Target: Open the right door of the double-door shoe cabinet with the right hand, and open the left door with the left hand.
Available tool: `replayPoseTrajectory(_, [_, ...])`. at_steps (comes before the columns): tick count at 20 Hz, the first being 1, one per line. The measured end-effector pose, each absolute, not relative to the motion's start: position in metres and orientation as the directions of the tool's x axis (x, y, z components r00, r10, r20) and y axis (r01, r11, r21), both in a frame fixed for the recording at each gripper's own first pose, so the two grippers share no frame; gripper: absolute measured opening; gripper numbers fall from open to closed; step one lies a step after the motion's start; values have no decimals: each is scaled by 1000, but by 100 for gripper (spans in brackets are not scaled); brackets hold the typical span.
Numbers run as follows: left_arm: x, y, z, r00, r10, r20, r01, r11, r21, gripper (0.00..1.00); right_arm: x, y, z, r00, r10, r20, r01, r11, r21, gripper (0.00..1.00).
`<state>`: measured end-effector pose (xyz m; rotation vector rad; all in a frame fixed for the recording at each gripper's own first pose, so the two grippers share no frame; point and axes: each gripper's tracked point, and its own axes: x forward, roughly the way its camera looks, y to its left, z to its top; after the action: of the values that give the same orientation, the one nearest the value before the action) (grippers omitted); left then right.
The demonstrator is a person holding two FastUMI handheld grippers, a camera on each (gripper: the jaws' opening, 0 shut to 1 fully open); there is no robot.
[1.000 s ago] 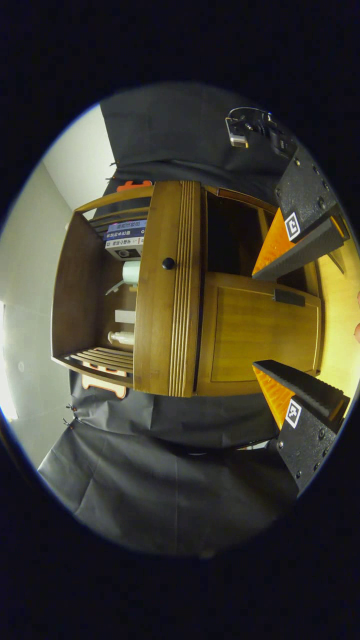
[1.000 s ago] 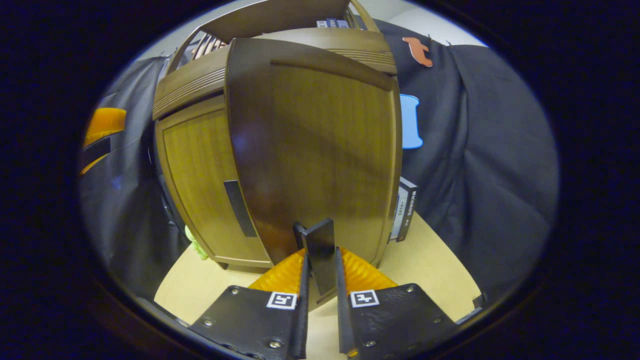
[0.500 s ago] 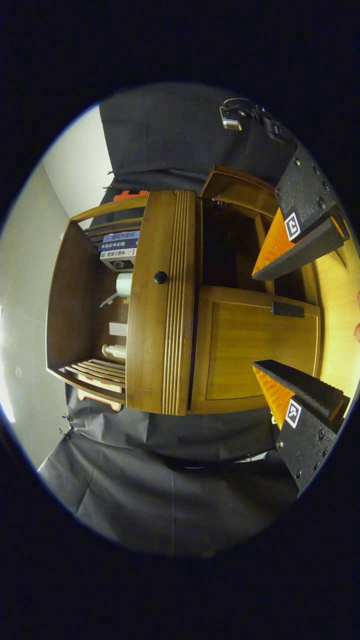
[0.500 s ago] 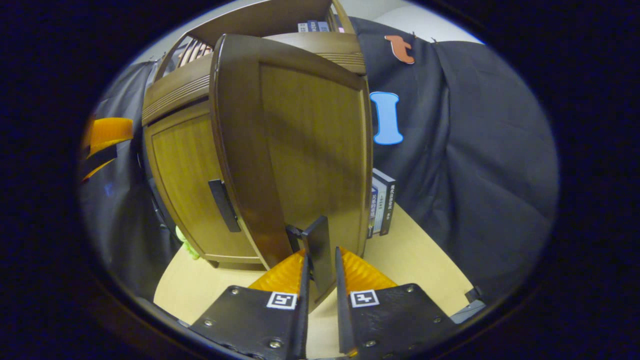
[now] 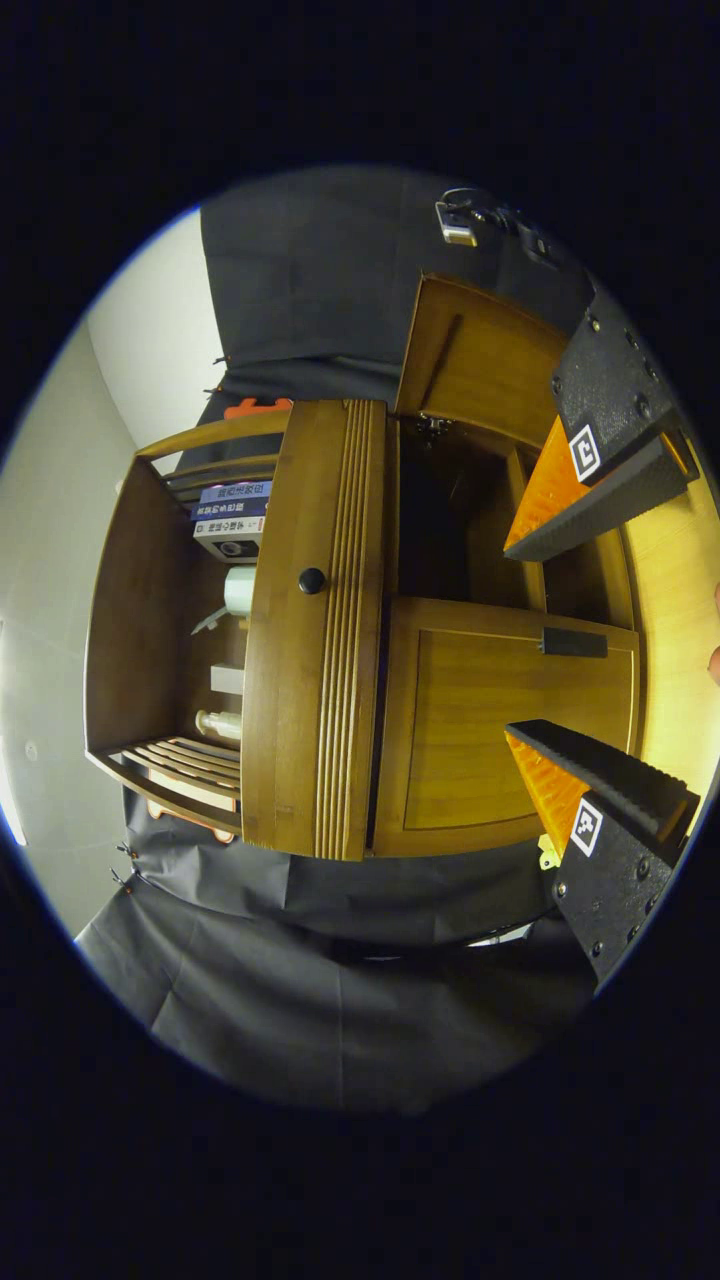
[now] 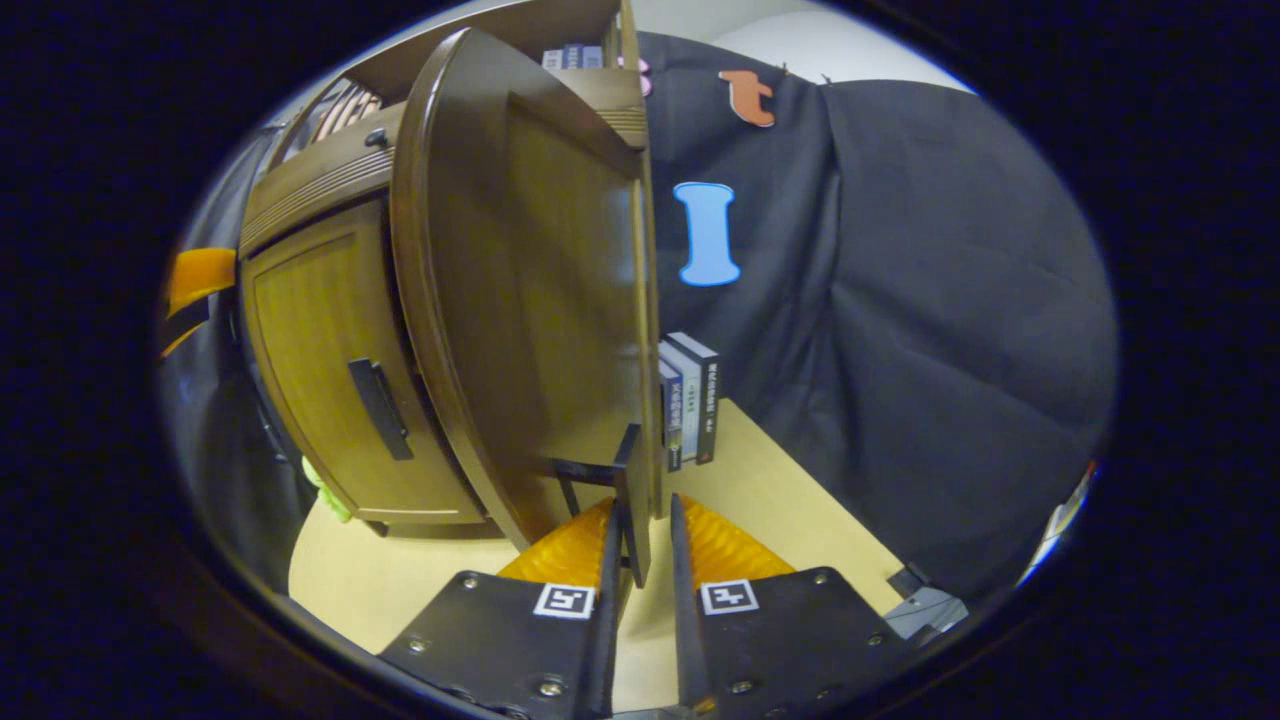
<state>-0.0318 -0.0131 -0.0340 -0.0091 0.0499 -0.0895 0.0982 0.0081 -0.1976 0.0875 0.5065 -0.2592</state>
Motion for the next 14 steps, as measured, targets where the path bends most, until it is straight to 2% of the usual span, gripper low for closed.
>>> replayPoseTrajectory(3, [-31, -16, -35, 994, -97, -52, 96, 995, -12, 99, 90, -25, -191, 843, -256, -473, 296, 955, 11, 18])
replayPoseTrajectory(9, [-26, -26, -43, 991, -114, -65, 114, 993, -9, 99, 84, -51, -190, 849, -247, -467, 296, 955, 32, 18])
replayPoseTrajectory(14, [-17, -29, -54, 991, -108, -74, 110, 994, 22, 98, 79, -72, -189, 838, -287, -464, 328, 945, 7, 18])
